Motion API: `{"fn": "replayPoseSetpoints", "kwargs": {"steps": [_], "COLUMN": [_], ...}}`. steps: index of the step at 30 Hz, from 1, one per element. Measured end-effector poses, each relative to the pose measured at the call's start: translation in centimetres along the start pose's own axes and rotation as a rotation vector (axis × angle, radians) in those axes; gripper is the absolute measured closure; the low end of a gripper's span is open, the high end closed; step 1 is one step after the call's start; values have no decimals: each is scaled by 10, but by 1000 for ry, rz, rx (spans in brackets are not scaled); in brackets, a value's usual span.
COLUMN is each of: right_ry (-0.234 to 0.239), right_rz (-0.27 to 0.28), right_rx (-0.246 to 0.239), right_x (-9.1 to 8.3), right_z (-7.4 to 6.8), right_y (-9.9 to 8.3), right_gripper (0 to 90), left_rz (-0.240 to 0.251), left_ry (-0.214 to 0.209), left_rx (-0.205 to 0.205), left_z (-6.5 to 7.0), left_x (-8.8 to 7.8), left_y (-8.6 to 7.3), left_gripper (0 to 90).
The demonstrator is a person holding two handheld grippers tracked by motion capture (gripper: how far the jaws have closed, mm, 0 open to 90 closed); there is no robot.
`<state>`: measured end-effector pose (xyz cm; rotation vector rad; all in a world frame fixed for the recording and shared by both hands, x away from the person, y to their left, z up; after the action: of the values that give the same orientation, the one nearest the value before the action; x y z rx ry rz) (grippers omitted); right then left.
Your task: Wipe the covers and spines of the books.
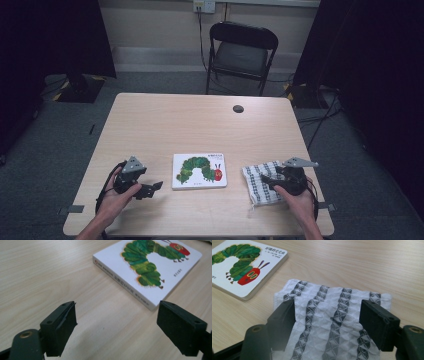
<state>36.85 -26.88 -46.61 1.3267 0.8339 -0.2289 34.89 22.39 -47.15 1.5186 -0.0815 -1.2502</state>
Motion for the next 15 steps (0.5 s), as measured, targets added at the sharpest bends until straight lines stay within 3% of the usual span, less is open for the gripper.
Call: {"fn": "replayPoseSetpoints", "kwargs": {"steps": [3,6,12,15], "right_ry": [9,2,1,-8], "right_rz": [17,-20,-101,-101], "right_rx": [-10,-30,-62,-57], "right_x": [0,4,19,21], "right_z": [-3,-6,-9,-11], "right_y": [-2,-3,-15,-16], "right_gripper": [338,354,321,311], "left_rz": [36,77,87,90], "left_ry": [-8,16,22,42], "left_rx": [-30,-22,-4,-17], "left_z": [-4,-5,-10,-14], "left_x": [-2,-5,-5,-7], "left_y": [-3,0,0,-1], "left_gripper": [159,159,159,159]}}
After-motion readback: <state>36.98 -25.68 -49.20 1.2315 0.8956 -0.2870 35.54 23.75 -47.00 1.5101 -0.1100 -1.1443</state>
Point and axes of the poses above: each handheld gripper's, and its own axes: x roughly forward along the jaws, y roughly out of its top, z roughly to its right, the point moved 1 cm from there along x, roughly forward along the jaws, and after that the axes turned 9 degrees about -y, right-handed, at the moved point
